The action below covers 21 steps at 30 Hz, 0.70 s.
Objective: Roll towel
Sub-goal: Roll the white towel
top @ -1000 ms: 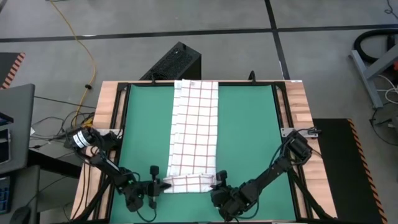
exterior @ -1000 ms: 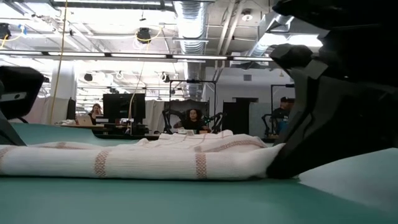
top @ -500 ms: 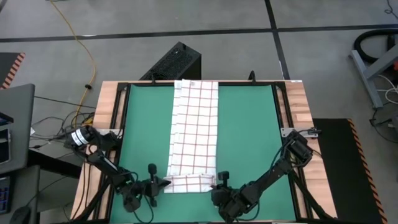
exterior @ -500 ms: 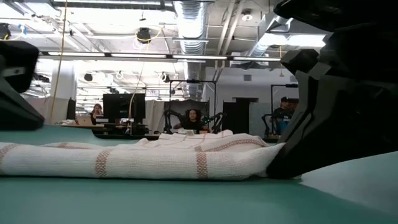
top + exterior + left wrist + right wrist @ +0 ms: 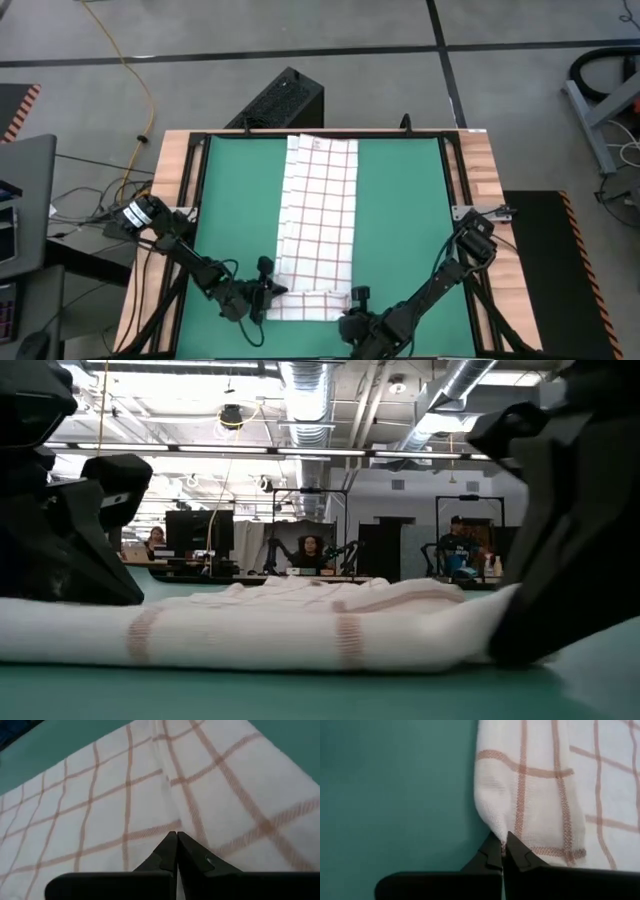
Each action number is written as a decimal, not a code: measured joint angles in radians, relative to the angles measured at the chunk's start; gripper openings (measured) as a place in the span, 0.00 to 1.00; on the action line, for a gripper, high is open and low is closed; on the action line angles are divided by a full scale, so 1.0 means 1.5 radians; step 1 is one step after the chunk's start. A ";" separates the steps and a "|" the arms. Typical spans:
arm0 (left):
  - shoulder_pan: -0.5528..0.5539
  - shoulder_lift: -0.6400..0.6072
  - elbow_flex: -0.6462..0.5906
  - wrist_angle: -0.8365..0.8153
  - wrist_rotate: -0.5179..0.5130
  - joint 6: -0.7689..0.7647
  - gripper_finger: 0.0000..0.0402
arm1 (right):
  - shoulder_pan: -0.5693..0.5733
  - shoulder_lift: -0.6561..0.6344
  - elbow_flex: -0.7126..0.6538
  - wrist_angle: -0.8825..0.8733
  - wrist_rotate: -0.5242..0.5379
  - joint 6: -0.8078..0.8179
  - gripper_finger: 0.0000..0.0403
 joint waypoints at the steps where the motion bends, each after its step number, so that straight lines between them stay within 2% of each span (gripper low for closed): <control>1: 0.000 0.000 0.000 0.004 0.000 0.009 0.00 | 0.000 0.000 0.008 -0.019 0.000 0.016 0.02; 6: -0.017 -0.002 0.000 0.027 -0.055 0.047 0.00 | -0.002 0.000 0.021 -0.067 0.006 0.075 0.02; 9: -0.037 -0.007 -0.001 0.092 -0.079 0.080 0.00 | -0.002 0.000 0.021 -0.068 0.003 0.084 0.02; 11: -0.047 -0.008 0.000 0.131 -0.049 0.081 0.00 | -0.002 0.000 0.021 -0.068 0.003 0.084 0.02; 13: -0.046 0.003 0.000 0.141 0.010 0.064 0.00 | -0.002 0.000 0.021 -0.068 0.003 0.084 0.02; 18: -0.030 0.047 0.000 0.147 0.006 0.062 0.00 | -0.002 -0.001 0.021 -0.063 -0.006 0.080 0.02; 21: -0.007 0.064 0.001 0.156 0.035 0.038 0.00 | -0.002 -0.003 0.021 -0.061 -0.011 0.080 0.02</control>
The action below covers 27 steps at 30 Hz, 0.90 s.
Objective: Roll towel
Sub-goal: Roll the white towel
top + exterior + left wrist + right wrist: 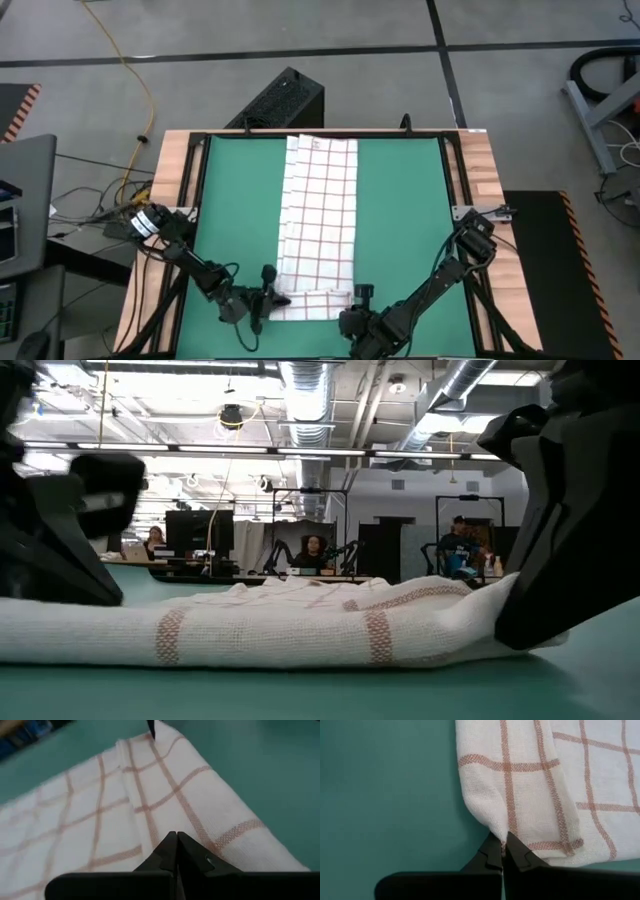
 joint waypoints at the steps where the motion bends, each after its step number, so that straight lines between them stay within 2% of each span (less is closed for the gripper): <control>1: 0.007 0.003 0.000 -0.002 0.015 -0.010 0.00 | 0.000 -0.001 0.000 0.001 -0.003 -0.002 0.02; 8: 0.037 0.010 0.000 -0.021 0.079 -0.041 0.00 | -0.006 -0.022 0.000 0.011 -0.025 0.007 0.02; 13: 0.038 0.011 0.000 -0.046 0.086 -0.081 0.00 | -0.028 -0.055 0.001 -0.014 -0.033 0.072 0.02; 17: 0.038 0.010 0.000 -0.052 0.102 -0.107 0.00 | -0.060 -0.081 0.001 -0.087 -0.052 0.198 0.02; 19: 0.038 0.010 0.000 -0.052 0.108 -0.115 0.00 | -0.074 -0.087 0.002 -0.106 -0.067 0.223 0.02; 27: 0.037 0.010 0.000 -0.053 0.113 -0.134 0.00 | -0.120 -0.087 -0.010 -0.132 -0.141 0.227 0.02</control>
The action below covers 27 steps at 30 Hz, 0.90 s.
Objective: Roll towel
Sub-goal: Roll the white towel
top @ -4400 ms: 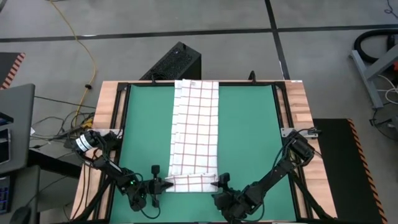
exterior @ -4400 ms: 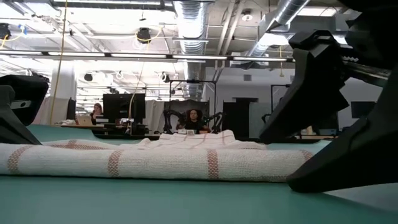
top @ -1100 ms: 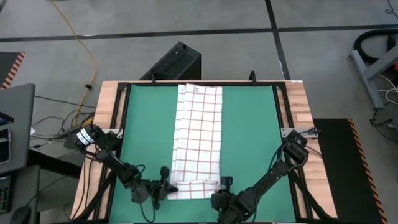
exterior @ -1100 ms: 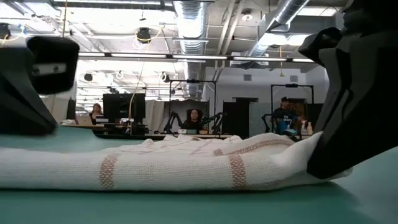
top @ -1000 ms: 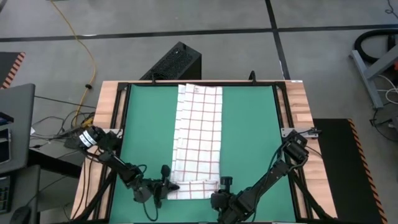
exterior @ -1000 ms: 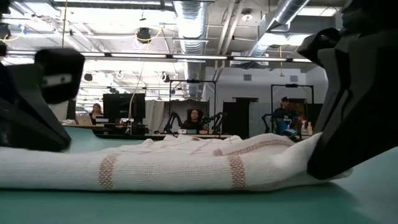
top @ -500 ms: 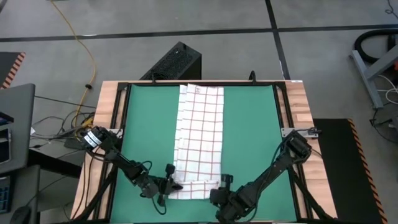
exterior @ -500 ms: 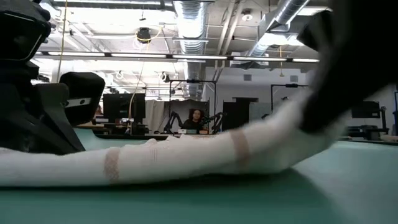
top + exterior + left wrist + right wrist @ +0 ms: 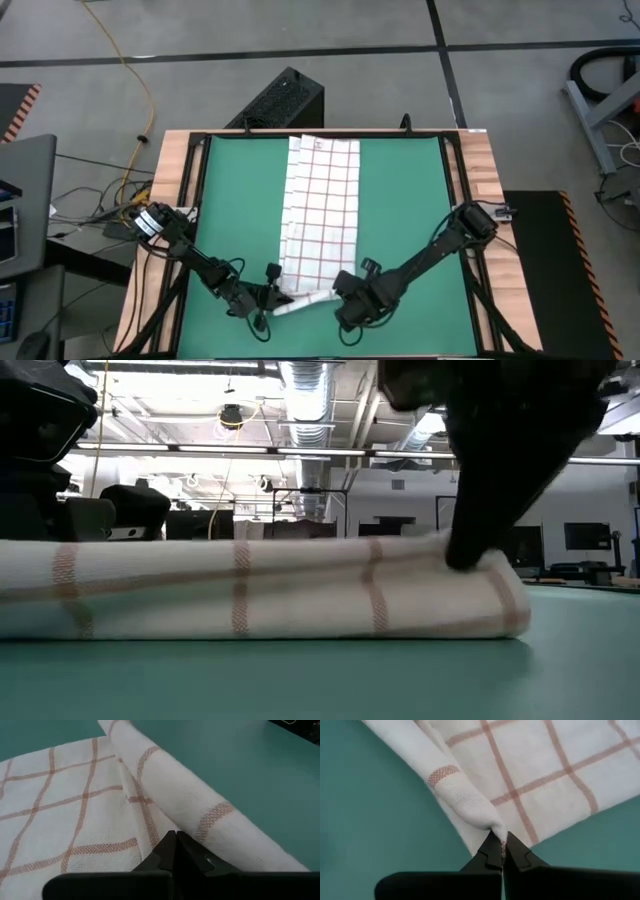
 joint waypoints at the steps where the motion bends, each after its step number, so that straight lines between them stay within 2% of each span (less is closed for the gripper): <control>1: -0.001 0.000 0.000 0.000 0.000 -0.002 0.00 | -0.002 0.000 -0.007 0.000 -0.006 0.000 0.02; 8: -0.017 -0.047 -0.001 -0.017 -0.009 0.001 0.00 | -0.012 0.008 -0.052 0.035 -0.039 0.000 0.02; 12: -0.034 -0.115 -0.002 -0.106 -0.011 -0.024 0.00 | -0.012 0.008 -0.071 0.053 -0.045 0.003 0.02; 16: -0.062 -0.203 -0.002 -0.186 -0.069 -0.059 0.00 | -0.012 0.007 -0.072 0.053 -0.053 0.003 0.02; 18: -0.076 -0.235 -0.003 -0.179 -0.098 -0.044 0.00 | -0.012 0.007 -0.072 0.055 -0.054 -0.002 0.02; 20: -0.088 -0.256 -0.002 -0.164 -0.103 -0.011 0.00 | -0.012 0.007 -0.072 0.056 -0.054 -0.012 0.02; 24: -0.104 -0.264 -0.002 -0.151 -0.101 -0.007 0.00 | -0.016 0.007 -0.073 0.058 -0.058 -0.013 0.02; 27: -0.109 -0.230 0.002 -0.109 -0.055 0.034 0.00 | -0.017 0.008 -0.073 0.058 -0.059 -0.020 0.02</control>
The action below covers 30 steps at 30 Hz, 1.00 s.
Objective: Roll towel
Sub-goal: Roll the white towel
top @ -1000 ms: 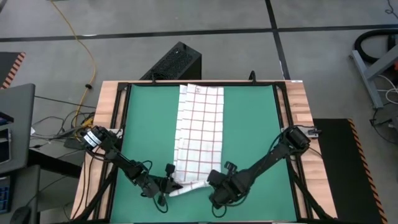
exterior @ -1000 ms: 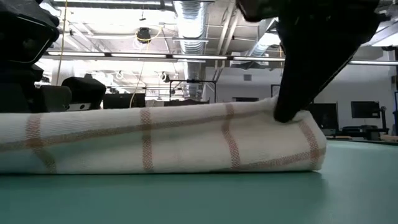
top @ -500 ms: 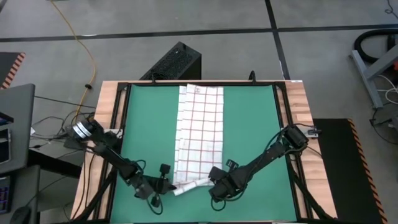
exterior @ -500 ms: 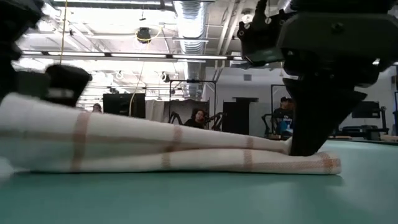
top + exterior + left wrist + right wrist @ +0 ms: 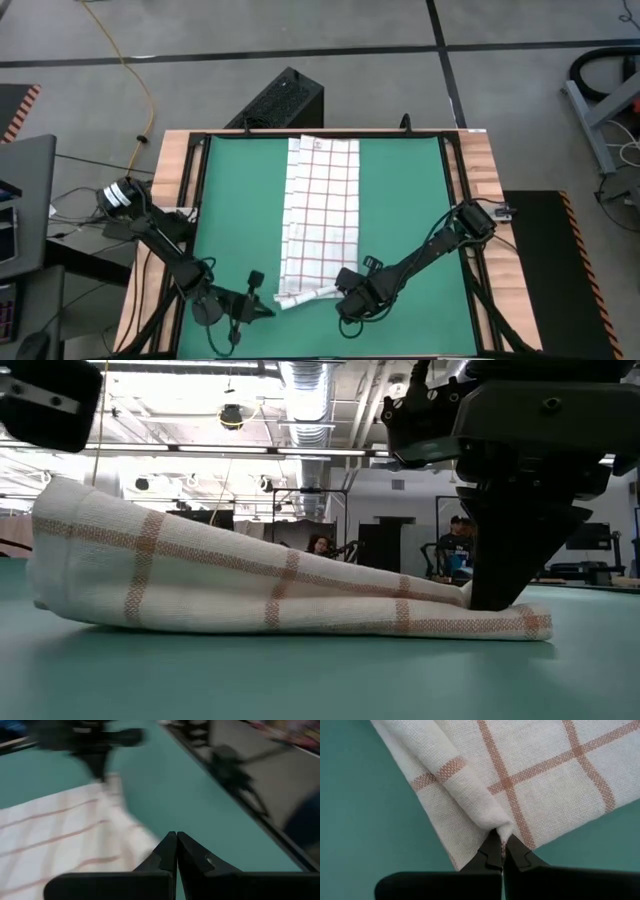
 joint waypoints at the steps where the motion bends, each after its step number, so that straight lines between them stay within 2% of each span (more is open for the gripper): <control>1: 0.000 0.018 0.009 0.003 0.021 0.019 0.00 | -0.002 0.000 0.000 0.000 0.000 -0.001 0.02; 4: 0.002 0.078 0.055 -0.001 0.052 0.061 0.00 | -0.004 0.000 0.000 0.002 -0.002 -0.002 0.02; 9: 0.024 0.124 0.090 -0.023 0.024 0.105 0.00 | -0.004 0.001 0.000 0.012 -0.001 -0.013 0.02; 14: 0.058 0.123 0.085 -0.098 -0.010 0.034 0.00 | -0.004 0.001 -0.001 0.016 -0.001 -0.023 0.02; 23: 0.082 0.123 0.086 -0.139 -0.087 0.039 0.00 | -0.004 0.001 -0.001 0.017 0.003 -0.028 0.02; 30: 0.082 0.123 0.086 -0.231 -0.115 -0.038 0.00 | -0.001 0.002 -0.001 0.017 0.006 -0.029 0.03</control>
